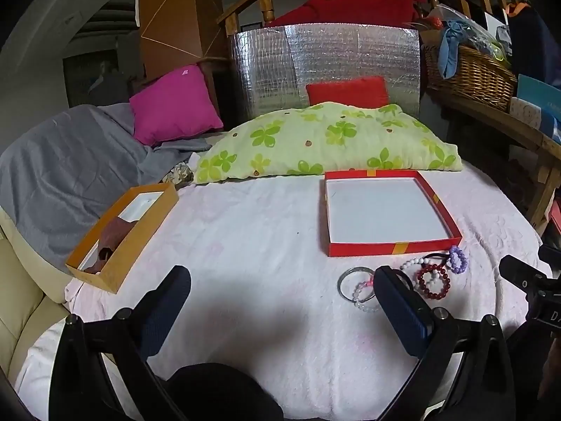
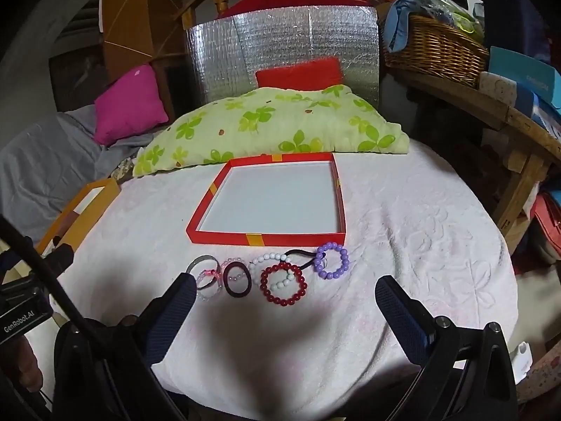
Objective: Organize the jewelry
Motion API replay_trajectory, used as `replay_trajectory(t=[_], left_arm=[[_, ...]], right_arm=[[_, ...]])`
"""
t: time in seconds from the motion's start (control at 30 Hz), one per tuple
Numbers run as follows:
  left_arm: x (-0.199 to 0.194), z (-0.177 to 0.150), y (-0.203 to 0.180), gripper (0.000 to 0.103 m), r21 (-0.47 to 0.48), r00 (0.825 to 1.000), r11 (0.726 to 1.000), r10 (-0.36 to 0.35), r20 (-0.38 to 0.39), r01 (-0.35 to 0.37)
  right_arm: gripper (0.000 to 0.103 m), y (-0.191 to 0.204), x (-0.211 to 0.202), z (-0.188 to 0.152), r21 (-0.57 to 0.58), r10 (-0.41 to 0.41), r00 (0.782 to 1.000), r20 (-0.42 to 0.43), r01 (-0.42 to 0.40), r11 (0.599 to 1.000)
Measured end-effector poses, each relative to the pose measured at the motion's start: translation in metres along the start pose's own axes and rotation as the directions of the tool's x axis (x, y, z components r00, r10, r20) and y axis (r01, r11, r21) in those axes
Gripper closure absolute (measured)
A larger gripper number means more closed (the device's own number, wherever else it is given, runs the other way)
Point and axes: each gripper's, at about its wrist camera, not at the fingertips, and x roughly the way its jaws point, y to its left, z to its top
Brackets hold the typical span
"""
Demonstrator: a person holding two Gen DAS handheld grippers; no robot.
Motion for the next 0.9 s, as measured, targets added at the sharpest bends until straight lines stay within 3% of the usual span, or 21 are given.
replay_trajectory(t=[0.9], left_arm=[[0.016,-0.005,-0.006,0.000,0.008,0.999,1.000,-0.001,-0.037,0.002]], right_arm=[[0.000,0.002,0.016,-0.004,-0.006,-0.004,0.999,-0.035,0.004,1.000]])
